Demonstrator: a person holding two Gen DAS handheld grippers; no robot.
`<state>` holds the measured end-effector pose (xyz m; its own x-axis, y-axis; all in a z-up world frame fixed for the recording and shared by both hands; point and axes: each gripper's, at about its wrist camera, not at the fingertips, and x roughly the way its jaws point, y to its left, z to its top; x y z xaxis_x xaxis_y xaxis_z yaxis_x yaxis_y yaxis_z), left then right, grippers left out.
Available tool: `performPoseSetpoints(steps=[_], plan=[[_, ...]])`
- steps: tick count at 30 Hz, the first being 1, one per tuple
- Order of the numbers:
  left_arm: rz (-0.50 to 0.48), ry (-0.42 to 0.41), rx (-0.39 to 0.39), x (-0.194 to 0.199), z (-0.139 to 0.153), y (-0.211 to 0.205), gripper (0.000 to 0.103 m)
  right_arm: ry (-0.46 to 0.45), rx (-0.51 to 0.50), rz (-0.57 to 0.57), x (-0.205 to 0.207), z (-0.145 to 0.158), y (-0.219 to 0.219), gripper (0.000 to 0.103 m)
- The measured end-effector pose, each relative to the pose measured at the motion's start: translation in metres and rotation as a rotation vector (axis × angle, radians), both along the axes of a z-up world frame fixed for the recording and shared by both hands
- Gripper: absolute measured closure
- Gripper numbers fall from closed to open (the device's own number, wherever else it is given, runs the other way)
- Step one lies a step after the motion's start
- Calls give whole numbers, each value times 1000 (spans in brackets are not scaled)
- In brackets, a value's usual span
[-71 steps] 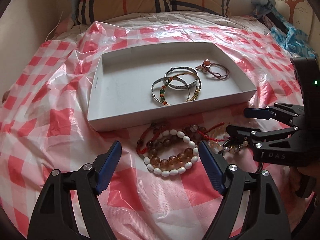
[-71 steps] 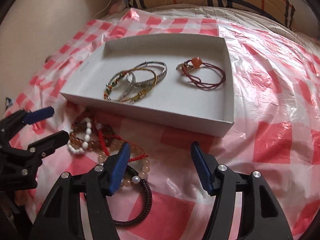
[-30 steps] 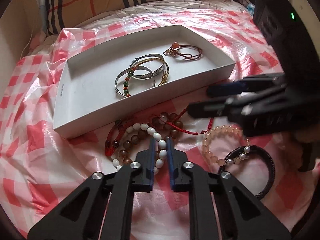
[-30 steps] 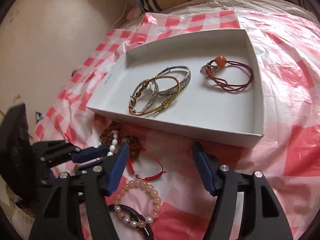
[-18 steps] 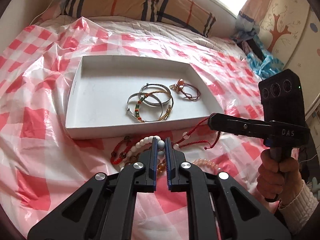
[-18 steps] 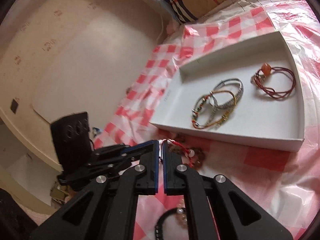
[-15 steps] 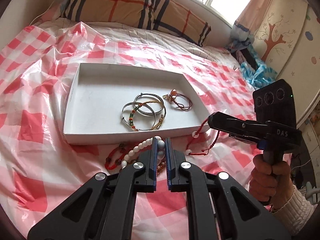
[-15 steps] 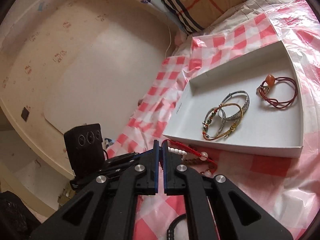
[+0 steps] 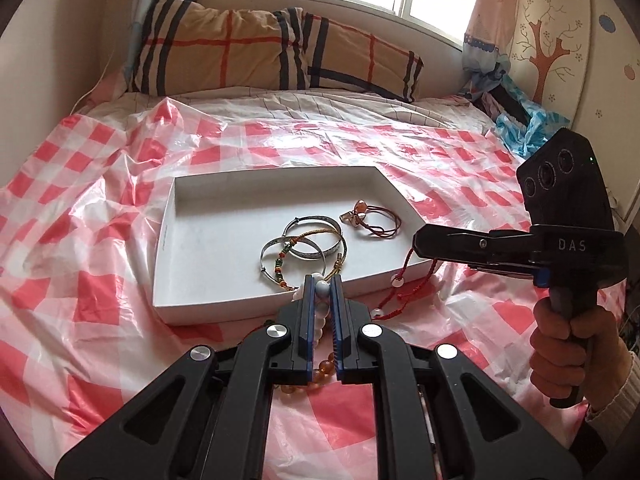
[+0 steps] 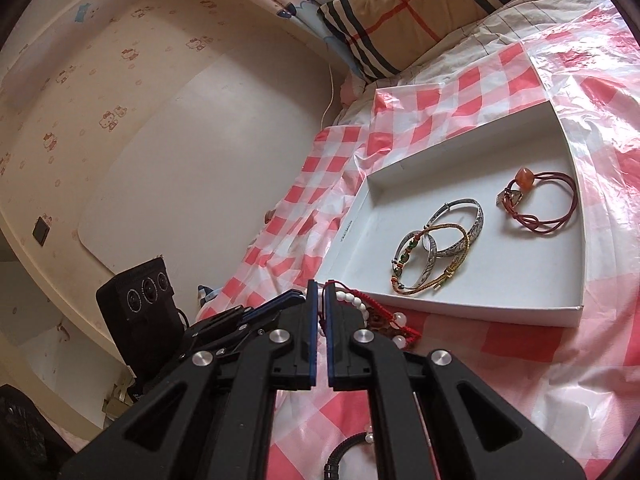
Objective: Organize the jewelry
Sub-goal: 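Carry both bracelets into the white box and open both grippers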
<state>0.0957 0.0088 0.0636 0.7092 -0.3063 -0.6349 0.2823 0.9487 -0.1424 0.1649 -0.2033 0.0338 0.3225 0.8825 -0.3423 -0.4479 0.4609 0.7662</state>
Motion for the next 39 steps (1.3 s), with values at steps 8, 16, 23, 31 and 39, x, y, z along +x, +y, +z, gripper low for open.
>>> performPoseSetpoints(steps=[8, 16, 23, 31, 39], plan=[[4, -22, 60, -3, 1, -5, 96, 5, -14, 1, 0, -2, 2, 99], [3, -30, 63, -3, 1, -6, 96, -1, -20, -10, 0, -1, 1, 99], [-9, -32, -39, 4, 14, -4, 96, -28, -15, -69, 5, 7, -10, 99], [-13, -18, -120, 18, 24, -9, 96, -42, -15, -148, 12, 13, -25, 99], [-30, -28, -149, 41, 35, -18, 96, -60, -29, -169, 25, 20, -19, 99]])
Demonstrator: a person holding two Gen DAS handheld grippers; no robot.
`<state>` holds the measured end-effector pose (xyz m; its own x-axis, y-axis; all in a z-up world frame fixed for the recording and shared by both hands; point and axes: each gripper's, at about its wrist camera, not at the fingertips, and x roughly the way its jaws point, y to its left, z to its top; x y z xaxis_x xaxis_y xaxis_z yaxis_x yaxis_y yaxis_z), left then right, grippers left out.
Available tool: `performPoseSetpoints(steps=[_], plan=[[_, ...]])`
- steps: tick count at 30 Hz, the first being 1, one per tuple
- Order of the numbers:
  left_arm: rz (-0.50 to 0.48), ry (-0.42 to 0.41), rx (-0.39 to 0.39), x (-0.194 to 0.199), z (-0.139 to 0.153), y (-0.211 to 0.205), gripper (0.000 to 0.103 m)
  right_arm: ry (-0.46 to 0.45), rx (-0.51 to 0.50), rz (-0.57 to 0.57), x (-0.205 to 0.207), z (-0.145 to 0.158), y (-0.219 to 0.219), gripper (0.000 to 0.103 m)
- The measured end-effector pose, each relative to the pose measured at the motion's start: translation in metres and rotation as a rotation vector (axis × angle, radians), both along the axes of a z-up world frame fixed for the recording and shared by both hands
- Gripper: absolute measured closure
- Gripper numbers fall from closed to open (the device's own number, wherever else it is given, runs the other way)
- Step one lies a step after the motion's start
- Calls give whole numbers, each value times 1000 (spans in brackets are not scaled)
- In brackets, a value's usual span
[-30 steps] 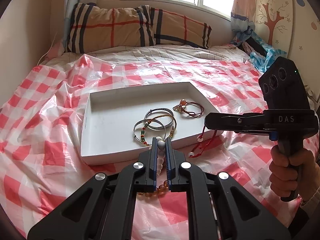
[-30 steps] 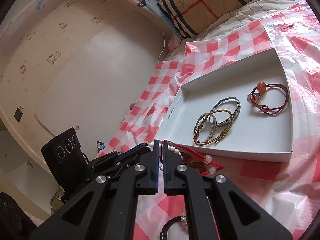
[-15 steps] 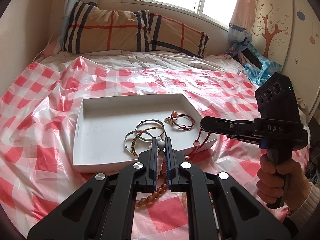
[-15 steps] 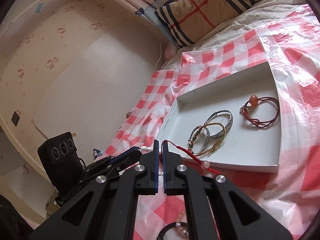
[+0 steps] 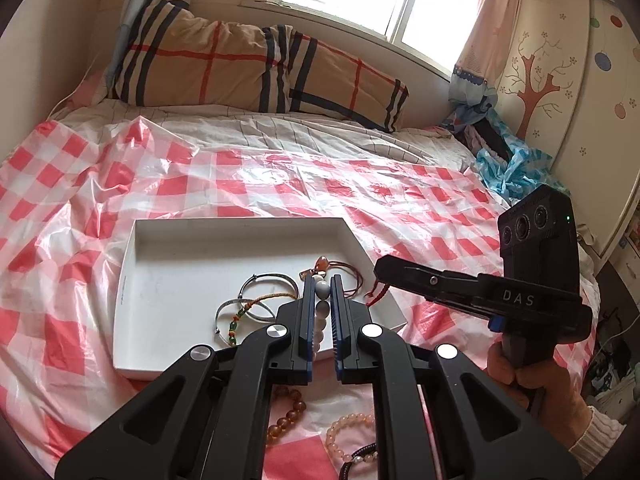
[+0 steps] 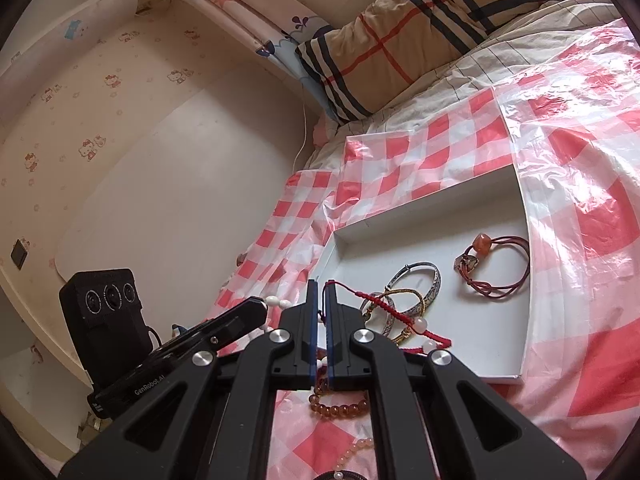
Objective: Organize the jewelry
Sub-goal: 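Carry both bracelets into the white box and open both grippers, then grasp the red braided bracelet with the left gripper while the right gripper grasps the amber bead bracelet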
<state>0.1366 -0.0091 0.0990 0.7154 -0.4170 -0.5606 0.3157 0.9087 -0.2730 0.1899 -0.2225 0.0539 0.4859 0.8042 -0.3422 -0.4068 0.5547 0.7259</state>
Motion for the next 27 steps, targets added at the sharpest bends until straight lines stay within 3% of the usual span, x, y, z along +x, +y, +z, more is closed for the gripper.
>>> performPoseSetpoints(steps=[2, 3, 4, 5, 10, 20, 24, 27], plan=[[7, 2, -2, 9, -1, 0, 96, 8, -26, -20, 6, -1, 4, 95], [25, 6, 8, 13, -3, 0, 96, 22, -51, -43, 9, -4, 6, 85], [50, 16, 22, 17, -7, 0, 95, 38, -75, -63, 13, -7, 8, 44], [76, 38, 45, 23, -13, 2, 93, 48, -102, -89, 14, -11, 10, 21], [188, 117, 109, 29, -38, 21, 59, 75, -187, -105, 16, -23, 12, 21], [240, 177, 202, -6, -51, 53, 47, 95, -248, -94, 11, -24, 18, 21], [200, 239, 266, -1, -70, 49, 47, 73, -271, -27, 2, -20, 35, 21], [187, 258, 363, 1, -84, 40, 47, 51, -285, 68, -7, -18, 53, 21]])
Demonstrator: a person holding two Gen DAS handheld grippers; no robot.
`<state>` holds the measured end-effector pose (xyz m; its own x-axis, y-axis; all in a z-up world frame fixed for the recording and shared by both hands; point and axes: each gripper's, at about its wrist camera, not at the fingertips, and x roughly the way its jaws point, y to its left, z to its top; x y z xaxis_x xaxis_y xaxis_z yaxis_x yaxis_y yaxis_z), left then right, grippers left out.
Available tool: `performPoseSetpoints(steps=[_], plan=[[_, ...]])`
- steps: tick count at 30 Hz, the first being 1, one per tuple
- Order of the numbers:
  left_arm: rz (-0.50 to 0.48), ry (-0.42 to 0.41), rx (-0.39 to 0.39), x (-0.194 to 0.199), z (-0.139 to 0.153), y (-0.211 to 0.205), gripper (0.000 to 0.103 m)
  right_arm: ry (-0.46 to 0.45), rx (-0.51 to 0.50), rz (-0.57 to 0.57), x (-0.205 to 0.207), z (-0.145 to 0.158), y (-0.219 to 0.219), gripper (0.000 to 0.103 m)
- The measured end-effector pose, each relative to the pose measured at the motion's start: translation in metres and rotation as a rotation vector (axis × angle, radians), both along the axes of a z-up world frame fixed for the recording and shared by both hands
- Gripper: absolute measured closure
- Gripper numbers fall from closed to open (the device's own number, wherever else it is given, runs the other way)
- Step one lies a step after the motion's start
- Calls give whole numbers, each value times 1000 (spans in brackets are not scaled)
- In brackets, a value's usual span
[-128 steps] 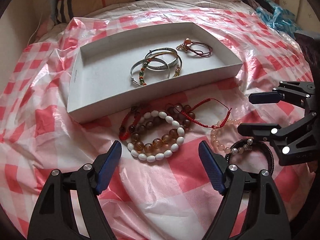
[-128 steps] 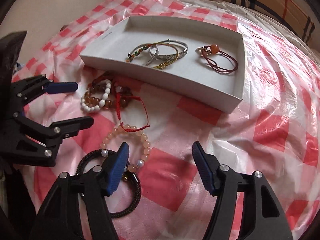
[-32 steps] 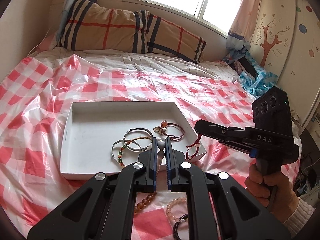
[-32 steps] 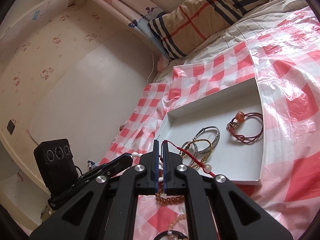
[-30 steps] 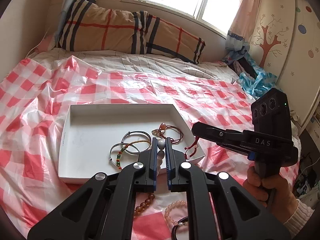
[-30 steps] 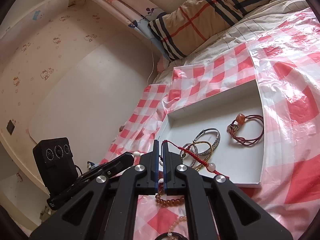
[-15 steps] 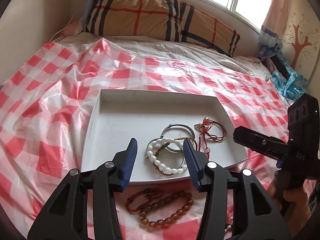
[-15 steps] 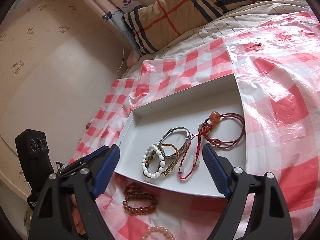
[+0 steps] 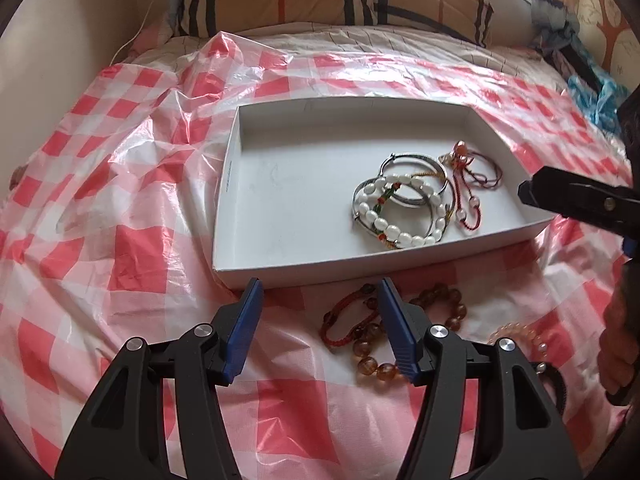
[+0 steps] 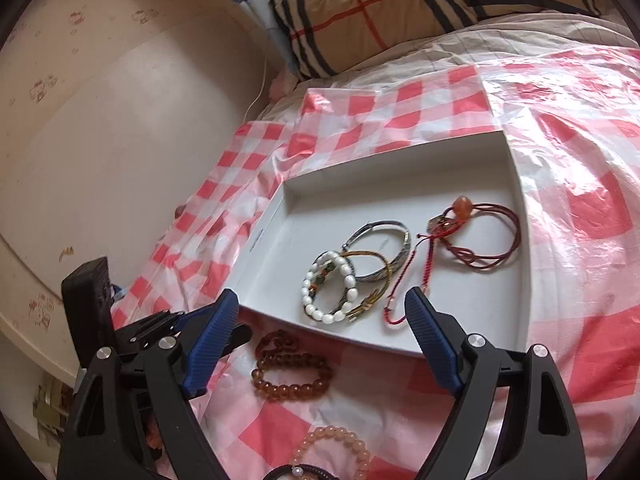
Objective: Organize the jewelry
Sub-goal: 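Grasp the red braided bracelet with the left gripper while the right gripper grasps the amber bead bracelet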
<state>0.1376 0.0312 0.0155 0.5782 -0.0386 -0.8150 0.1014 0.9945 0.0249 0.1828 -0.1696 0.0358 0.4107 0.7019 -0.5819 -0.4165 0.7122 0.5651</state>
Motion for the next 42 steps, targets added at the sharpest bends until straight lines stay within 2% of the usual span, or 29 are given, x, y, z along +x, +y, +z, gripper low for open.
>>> performPoseSetpoints(steps=[3, 5, 10, 12, 16, 20, 23, 25, 29, 33, 42], plan=[[1, 8, 70, 2, -8, -4, 47, 47, -4, 129, -8, -7, 21, 21], [2, 12, 88, 4, -11, -4, 47, 78, -59, 154, -11, -18, 31, 21], [-3, 25, 157, 7, -20, -10, 47, 82, -225, 63, -5, -42, 36, 21], [-10, 29, 165, 7, -22, -13, 47, 45, -291, 34, -3, -47, 42, 21], [-12, 34, 220, 10, -27, -17, 46, -43, -488, 35, -10, -53, 63, 20], [-38, 50, 188, 9, -27, -18, 46, -75, -640, 122, -16, -59, 70, 16], [-99, 81, 138, 6, -27, -22, 46, -49, -730, 208, -23, -57, 65, 14], [-150, 97, 95, 2, -27, -26, 46, -19, -747, 229, -27, -55, 51, 12], [-180, 92, 118, 0, -28, -36, 46, 29, -697, 198, -28, -55, 24, 10], [-177, 90, 119, 1, -29, -37, 45, -4, -716, 190, -27, -55, 29, 10], [-165, 69, 172, -1, -28, -40, 37, -54, -727, 194, -32, -53, 38, 10]])
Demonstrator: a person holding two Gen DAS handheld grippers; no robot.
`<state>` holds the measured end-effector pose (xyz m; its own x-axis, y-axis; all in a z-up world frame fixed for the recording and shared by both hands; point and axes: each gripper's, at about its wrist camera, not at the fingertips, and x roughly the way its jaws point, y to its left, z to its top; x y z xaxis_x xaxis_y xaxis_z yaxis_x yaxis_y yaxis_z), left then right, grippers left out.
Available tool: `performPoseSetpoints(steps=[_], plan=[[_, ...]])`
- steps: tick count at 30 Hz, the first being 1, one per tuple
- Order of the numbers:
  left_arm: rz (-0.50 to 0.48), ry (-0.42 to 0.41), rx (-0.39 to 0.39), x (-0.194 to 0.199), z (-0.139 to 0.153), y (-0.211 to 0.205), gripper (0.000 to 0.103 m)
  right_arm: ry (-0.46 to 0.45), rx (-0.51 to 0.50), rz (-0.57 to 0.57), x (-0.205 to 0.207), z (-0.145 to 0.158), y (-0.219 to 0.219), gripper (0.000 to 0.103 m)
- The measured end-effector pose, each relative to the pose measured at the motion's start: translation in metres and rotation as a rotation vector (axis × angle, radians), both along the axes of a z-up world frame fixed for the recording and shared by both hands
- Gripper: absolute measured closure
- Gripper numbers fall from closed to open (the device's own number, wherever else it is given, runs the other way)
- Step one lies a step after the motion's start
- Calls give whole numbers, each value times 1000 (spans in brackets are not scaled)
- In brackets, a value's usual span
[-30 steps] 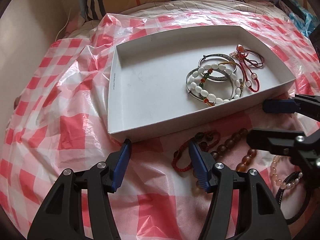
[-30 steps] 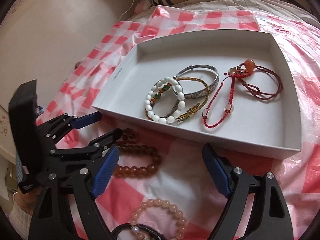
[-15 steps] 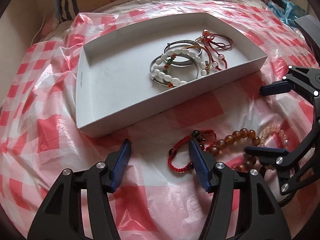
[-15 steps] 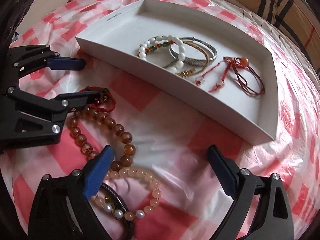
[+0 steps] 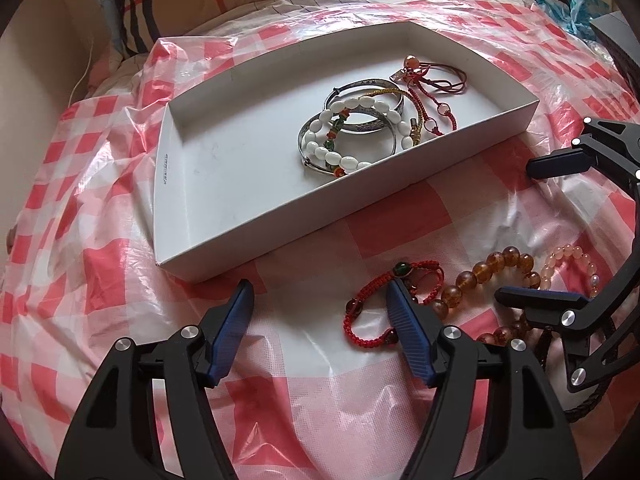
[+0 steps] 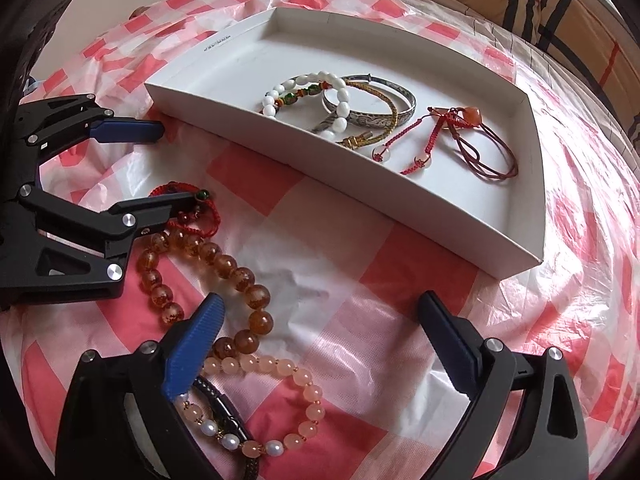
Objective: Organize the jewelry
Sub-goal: 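Grasp the red braided bracelet with the left gripper while the right gripper grasps the amber bead bracelet, then lower both bracelets into the white box and open both grippers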
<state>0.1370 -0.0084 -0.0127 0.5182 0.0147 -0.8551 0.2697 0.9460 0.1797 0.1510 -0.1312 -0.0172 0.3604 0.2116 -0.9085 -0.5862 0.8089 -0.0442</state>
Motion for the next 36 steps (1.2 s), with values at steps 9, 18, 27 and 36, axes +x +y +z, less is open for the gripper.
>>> performPoseSetpoints(steps=[9, 18, 27, 36], plan=[[-1, -20, 37, -2, 1, -4, 32, -43, -49, -23, 0, 1, -3, 8], [-73, 55, -84, -5, 0, -8, 85, 35, 63, 63, -3, 5, 8, 49], [-58, 65, -181, -4, 6, -1, 95, 73, 145, -46, 11, 7, -14, 89], [-54, 75, -150, -3, -1, -4, 93, 101, 187, -19, 12, 3, -10, 75]])
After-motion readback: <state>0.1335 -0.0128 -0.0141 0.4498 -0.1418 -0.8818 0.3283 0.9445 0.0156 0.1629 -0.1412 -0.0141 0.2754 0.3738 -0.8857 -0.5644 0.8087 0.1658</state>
